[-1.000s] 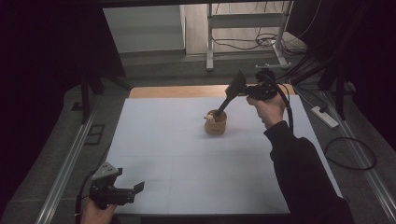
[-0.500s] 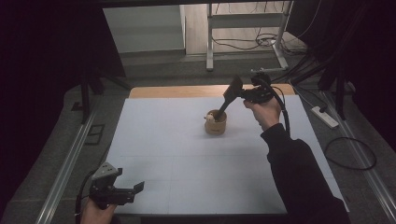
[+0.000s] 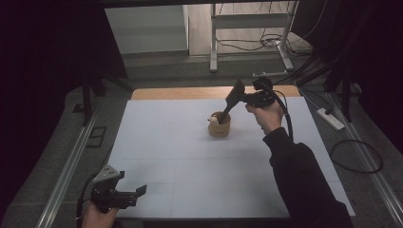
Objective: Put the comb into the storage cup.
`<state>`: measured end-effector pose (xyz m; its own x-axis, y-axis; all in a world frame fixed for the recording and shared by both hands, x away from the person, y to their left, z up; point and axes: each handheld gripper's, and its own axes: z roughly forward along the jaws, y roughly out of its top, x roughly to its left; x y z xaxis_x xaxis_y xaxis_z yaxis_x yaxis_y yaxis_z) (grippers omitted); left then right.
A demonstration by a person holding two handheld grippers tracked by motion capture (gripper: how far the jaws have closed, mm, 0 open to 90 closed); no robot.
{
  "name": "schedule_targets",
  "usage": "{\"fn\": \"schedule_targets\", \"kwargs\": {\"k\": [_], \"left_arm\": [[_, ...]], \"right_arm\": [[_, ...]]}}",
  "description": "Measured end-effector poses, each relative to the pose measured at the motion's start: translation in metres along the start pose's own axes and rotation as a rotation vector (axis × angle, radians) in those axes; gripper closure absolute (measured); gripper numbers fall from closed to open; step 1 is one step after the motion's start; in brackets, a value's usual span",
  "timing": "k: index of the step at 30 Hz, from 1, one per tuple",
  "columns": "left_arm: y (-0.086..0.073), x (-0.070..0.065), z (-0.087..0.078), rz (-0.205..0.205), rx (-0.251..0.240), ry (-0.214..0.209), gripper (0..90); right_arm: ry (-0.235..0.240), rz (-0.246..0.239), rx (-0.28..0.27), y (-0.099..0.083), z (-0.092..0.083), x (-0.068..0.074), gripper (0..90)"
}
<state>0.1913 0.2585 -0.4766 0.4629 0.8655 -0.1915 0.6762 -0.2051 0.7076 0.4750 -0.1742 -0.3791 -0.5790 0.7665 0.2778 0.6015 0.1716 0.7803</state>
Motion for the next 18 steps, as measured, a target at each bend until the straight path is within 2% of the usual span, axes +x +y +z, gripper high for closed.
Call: {"fn": "schedule_targets", "kwargs": {"k": [11, 18], "left_arm": [[0.0, 0.0, 0.0, 0.0, 0.001, -0.001, 0.8], [0.0, 0.0, 0.0, -0.001, 0.002, -0.001, 0.8]], "right_arm": [[0.018, 0.023, 0.017, -0.008, 0.011, -0.005, 83.7], [0.034, 0.044, 0.014, -0.008, 0.012, -0.009, 83.7]]}}
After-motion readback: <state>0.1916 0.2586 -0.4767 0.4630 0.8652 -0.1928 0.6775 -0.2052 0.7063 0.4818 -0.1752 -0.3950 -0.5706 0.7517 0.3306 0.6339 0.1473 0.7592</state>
